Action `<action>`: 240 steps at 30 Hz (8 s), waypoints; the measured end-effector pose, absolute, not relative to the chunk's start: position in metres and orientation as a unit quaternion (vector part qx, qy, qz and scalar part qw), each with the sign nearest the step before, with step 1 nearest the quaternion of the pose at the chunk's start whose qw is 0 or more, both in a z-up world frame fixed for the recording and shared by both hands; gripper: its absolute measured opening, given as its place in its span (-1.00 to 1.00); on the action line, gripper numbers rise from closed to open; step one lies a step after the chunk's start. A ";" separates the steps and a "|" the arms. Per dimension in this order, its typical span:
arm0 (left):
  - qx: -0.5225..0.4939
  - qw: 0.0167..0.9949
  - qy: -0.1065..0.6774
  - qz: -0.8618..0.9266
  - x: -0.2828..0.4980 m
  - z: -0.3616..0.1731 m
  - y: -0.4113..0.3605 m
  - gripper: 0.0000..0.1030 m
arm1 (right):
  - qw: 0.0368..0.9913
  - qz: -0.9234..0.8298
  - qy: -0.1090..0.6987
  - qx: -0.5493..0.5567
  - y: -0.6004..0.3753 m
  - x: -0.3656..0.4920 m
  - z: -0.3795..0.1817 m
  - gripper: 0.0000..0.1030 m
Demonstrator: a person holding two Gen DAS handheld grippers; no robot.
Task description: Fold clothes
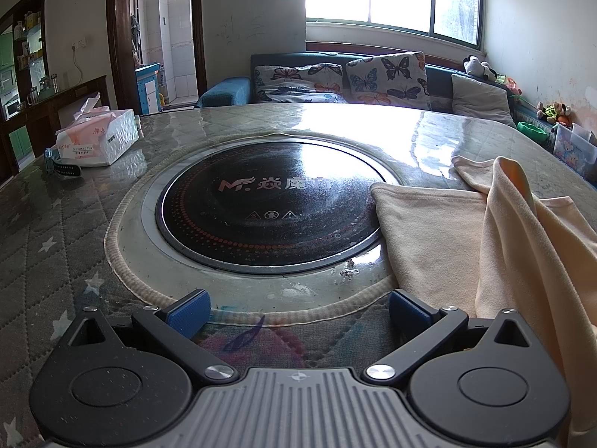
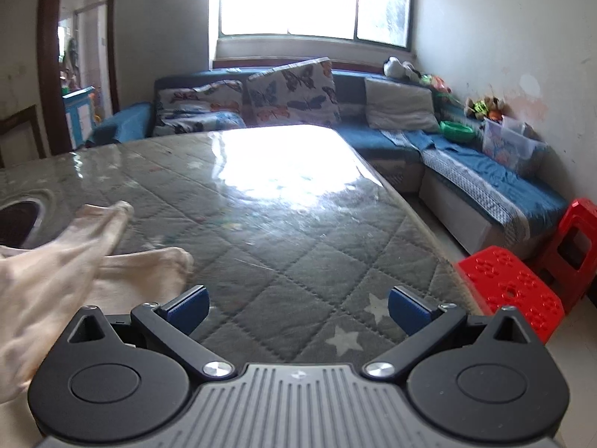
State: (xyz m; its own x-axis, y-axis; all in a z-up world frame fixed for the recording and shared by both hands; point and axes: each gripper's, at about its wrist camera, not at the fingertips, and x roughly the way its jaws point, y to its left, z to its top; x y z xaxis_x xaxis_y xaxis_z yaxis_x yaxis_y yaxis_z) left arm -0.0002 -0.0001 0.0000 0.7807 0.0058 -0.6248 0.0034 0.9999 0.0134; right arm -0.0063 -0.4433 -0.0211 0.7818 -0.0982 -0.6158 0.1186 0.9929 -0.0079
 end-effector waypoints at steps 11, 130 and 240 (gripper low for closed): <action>0.000 0.940 0.341 0.007 -0.013 0.006 -0.002 1.00 | 0.951 -0.001 0.308 0.018 -0.455 0.033 -0.021 1.00; 0.037 0.909 0.352 -0.219 0.063 0.036 -0.100 -0.41 | 0.895 0.180 0.400 -0.079 -0.266 0.123 -0.026 -0.66; 0.023 0.923 0.379 -0.065 0.056 0.029 -0.039 -0.10 | 0.914 0.066 0.371 -0.151 -0.391 0.011 -0.001 -0.15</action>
